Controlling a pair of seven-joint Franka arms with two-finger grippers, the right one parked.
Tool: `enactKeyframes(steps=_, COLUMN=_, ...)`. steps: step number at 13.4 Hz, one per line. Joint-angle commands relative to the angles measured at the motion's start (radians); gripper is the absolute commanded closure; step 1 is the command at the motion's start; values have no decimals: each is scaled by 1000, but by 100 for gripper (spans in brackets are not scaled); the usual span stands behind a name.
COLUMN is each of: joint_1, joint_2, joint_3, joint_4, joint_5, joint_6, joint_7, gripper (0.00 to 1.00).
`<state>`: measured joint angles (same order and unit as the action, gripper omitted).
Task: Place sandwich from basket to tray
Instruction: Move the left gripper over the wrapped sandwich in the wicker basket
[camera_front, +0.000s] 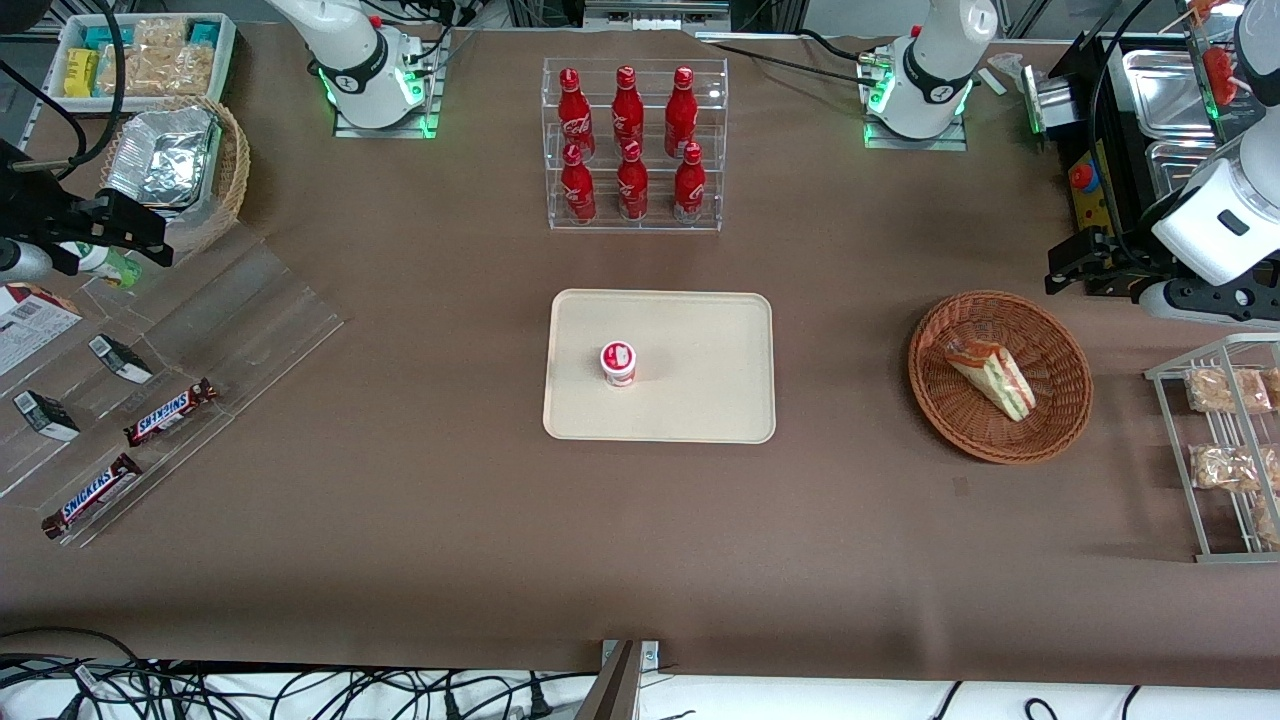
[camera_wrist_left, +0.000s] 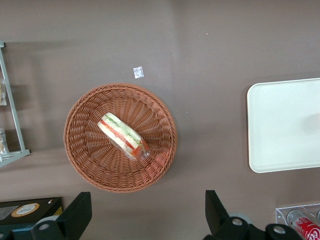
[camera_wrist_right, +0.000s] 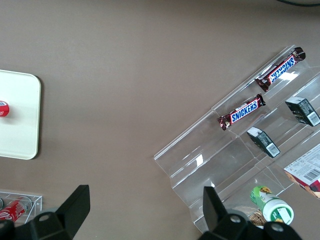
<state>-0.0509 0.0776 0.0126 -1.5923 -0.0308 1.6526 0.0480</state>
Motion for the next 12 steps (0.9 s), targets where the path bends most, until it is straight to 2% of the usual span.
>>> enactKeyframes(steps=1, joint_1=2, joint_2=13, joint_3=0, joint_4=11, joint_5=40, joint_6=-28, joint_7=24, gripper=0)
enactKeyframes(steps=4, joint_1=2, joint_2=42, joint_3=0, joint_4=14, joint_5=84, joint_6=-27, joint_7=10, gripper=0)
enactKeyframes(steps=6, joint_1=3, joint_2=79, joint_3=6, joint_4=14, joint_5=86, joint_6=-16, joint_7=0, gripper=0)
enactKeyframes(steps=12, joint_1=55, joint_2=191, joint_3=7, joint_4=-8, joint_5=81, joint_6=71, joint_7=-200, gripper=0)
